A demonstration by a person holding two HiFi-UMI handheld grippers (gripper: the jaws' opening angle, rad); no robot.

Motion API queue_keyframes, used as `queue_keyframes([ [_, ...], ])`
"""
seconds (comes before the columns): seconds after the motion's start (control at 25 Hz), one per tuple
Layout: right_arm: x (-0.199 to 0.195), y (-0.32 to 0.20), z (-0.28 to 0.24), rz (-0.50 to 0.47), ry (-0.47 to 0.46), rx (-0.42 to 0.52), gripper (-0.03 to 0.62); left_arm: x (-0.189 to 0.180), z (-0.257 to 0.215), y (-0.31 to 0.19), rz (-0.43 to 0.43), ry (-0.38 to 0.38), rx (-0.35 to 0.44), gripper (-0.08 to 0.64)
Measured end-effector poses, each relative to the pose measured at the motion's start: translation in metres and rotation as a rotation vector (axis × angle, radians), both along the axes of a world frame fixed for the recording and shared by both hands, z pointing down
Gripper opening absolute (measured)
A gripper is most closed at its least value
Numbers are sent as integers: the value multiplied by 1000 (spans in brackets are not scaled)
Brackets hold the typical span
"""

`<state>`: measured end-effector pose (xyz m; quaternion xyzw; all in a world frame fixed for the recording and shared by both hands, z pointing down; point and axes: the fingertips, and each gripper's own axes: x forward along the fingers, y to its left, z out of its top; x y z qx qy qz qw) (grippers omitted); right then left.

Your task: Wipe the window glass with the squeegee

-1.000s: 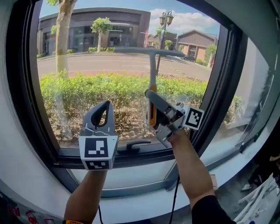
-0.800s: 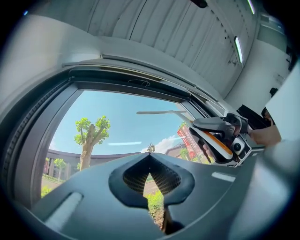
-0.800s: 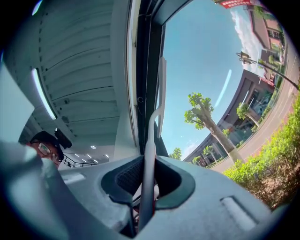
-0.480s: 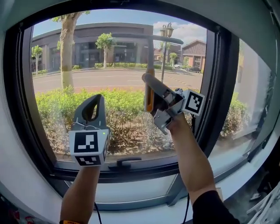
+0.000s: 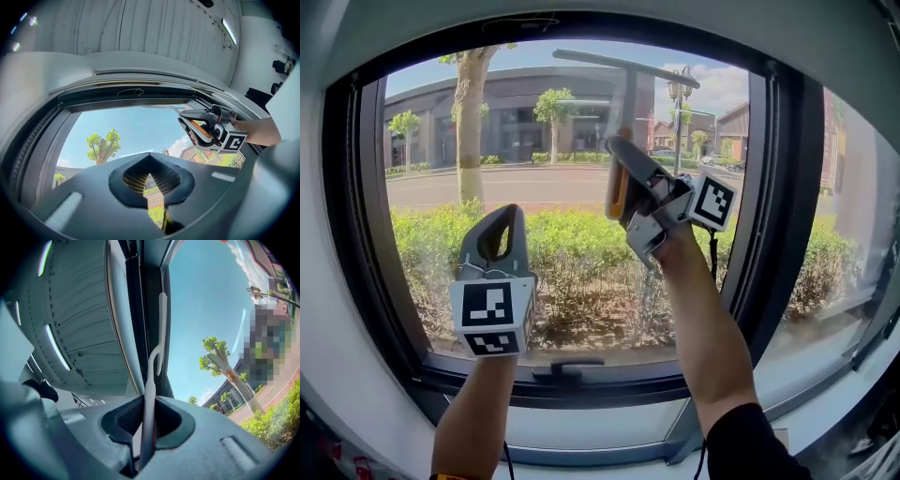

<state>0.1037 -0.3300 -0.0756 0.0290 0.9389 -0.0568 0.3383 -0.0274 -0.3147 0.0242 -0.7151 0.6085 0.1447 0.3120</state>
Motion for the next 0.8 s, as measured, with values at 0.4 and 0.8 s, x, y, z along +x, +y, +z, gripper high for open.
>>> queue_keyframes([
  [0.4, 5, -12, -9, 9, -12, -15, 46, 1, -10, -2, -4, -4, 12, 12],
  [0.8, 11, -11, 13, 28, 6, -58, 46, 19, 3, -6, 36, -25, -14, 12],
])
